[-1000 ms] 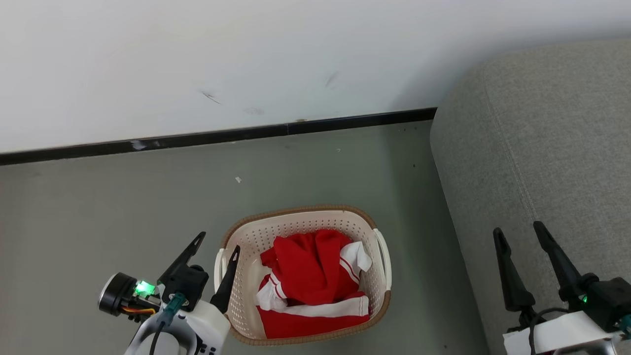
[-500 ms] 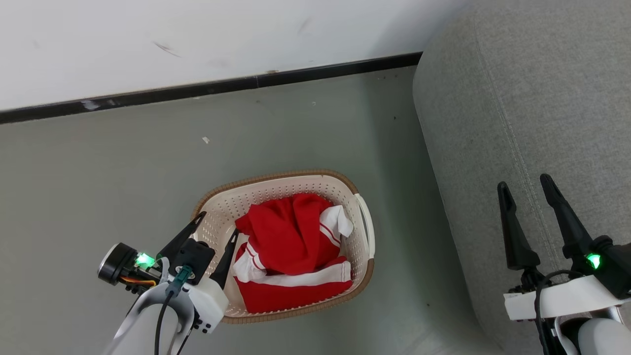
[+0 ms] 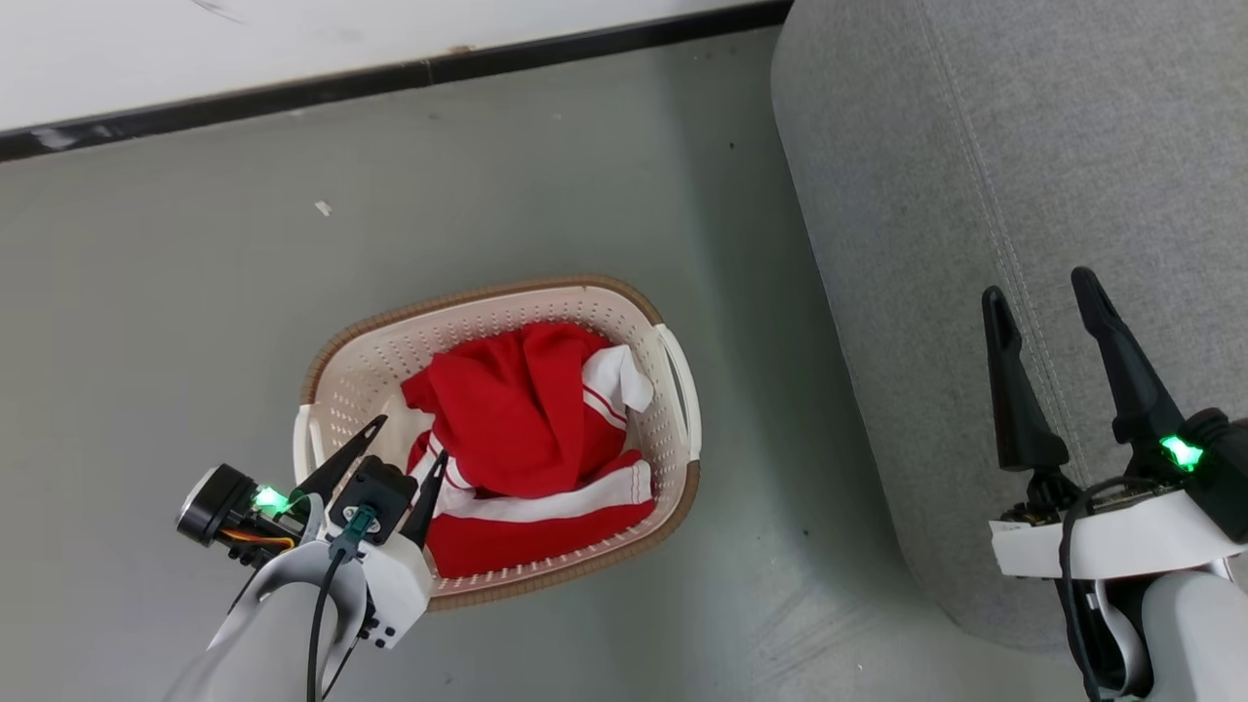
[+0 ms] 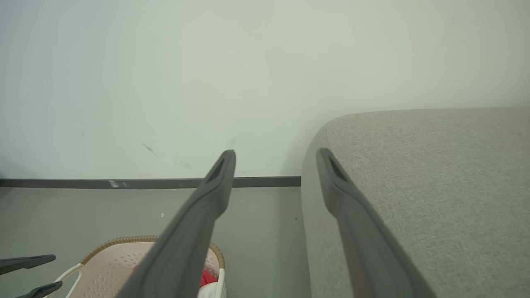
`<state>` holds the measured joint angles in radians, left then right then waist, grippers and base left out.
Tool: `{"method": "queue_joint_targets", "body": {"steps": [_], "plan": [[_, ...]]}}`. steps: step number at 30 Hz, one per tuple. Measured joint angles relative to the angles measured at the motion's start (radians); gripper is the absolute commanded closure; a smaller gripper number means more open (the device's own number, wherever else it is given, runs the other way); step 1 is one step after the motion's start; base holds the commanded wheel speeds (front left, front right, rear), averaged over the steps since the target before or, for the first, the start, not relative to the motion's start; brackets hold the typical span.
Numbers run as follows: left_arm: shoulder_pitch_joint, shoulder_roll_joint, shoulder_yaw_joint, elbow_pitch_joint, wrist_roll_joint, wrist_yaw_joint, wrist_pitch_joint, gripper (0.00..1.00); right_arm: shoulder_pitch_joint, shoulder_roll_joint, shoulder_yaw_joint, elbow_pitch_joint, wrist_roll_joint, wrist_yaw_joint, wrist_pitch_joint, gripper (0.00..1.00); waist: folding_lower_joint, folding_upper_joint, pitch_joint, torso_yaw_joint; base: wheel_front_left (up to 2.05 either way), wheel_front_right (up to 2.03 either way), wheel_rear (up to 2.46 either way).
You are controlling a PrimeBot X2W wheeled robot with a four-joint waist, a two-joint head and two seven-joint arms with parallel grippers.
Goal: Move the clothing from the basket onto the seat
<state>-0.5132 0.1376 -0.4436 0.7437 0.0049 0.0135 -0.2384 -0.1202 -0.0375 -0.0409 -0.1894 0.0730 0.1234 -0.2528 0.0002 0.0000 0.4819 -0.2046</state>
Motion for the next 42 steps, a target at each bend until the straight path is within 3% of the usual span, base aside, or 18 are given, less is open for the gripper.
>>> {"method": "queue_joint_targets", "body": {"steps": [20,42], "plan": [[-0.11,0.025,-0.035,0.129,0.052,-0.009,0.001,0.0,-0.093,0.0,0.02,-0.055,0.062,0.0,-0.002,0.0,0.0,0.0,0.164,-0.098,0.0,0.0,0.0],[-0.234,0.095,-0.005,0.224,0.059,0.01,0.041,0.0,-0.184,0.0,0.055,-0.068,0.161,0.0,-0.002,0.0,0.0,0.0,0.329,-0.197,0.0,0.0,0.0]]}}
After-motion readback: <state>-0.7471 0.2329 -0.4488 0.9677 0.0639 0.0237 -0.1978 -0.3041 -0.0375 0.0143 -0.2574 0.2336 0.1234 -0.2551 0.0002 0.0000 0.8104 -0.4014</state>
